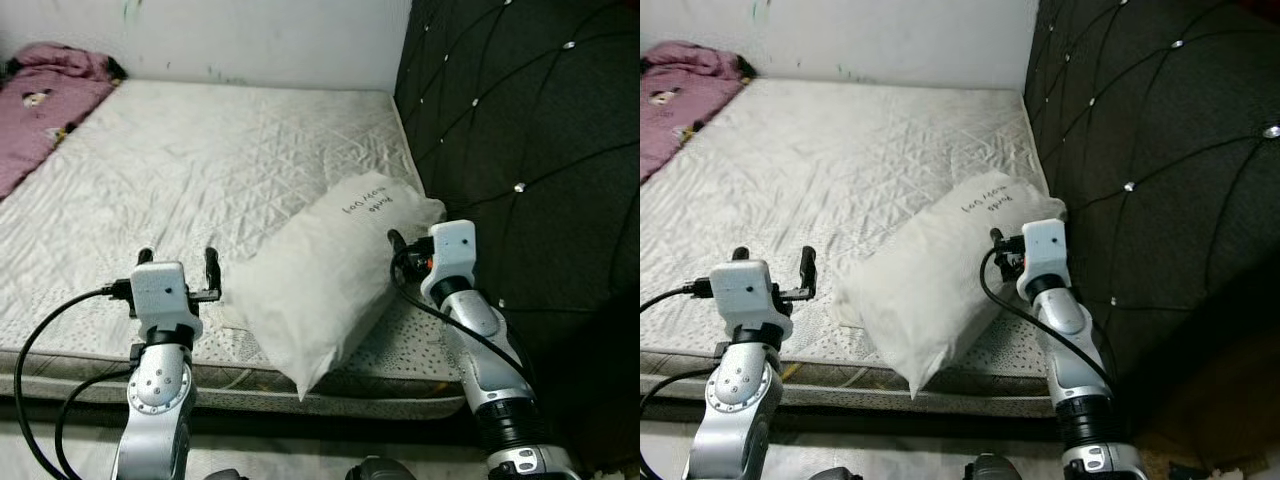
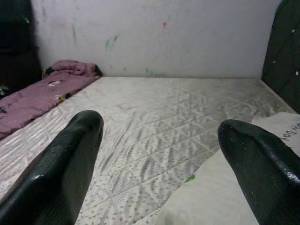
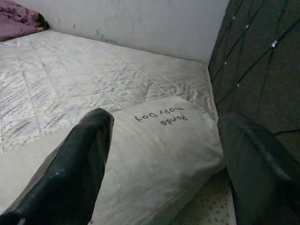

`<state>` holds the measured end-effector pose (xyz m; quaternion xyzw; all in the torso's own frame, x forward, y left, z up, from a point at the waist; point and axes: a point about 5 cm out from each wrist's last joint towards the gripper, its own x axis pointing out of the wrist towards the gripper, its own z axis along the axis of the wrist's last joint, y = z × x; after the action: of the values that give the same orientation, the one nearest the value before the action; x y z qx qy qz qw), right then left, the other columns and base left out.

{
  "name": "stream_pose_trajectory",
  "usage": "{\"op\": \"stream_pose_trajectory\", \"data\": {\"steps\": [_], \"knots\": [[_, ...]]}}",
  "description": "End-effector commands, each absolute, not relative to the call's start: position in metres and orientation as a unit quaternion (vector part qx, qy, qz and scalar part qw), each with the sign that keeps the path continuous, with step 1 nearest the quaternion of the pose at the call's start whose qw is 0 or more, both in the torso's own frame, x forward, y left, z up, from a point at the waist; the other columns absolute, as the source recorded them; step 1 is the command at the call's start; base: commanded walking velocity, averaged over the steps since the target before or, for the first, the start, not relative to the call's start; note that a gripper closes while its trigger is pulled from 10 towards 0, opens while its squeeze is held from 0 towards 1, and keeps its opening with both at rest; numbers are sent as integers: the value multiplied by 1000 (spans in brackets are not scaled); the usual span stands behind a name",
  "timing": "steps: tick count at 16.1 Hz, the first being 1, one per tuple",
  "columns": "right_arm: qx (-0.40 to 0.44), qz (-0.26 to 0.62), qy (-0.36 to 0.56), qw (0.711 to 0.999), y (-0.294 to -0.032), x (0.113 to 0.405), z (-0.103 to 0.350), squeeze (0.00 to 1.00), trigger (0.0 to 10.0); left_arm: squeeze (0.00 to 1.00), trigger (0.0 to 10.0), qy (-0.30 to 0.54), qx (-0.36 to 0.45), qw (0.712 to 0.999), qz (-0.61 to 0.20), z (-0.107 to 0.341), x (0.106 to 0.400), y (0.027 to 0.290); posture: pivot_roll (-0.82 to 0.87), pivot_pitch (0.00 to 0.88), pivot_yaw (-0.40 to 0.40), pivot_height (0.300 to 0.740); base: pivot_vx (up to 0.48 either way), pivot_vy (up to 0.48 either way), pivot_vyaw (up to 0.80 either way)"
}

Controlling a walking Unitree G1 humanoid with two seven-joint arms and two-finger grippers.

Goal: Clean up the room

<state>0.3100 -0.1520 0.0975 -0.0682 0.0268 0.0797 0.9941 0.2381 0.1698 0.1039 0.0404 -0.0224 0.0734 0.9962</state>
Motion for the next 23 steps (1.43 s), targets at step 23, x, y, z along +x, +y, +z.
{"op": "stream_pose_trajectory", "data": {"steps": [23], "knots": [[-17, 89, 42, 995, -144, 314, 100, 0, 10000, 0, 10000, -33, 61, 994, 80, 118, 235, 172, -28, 15, -12, 740, 0, 125, -166]]}}
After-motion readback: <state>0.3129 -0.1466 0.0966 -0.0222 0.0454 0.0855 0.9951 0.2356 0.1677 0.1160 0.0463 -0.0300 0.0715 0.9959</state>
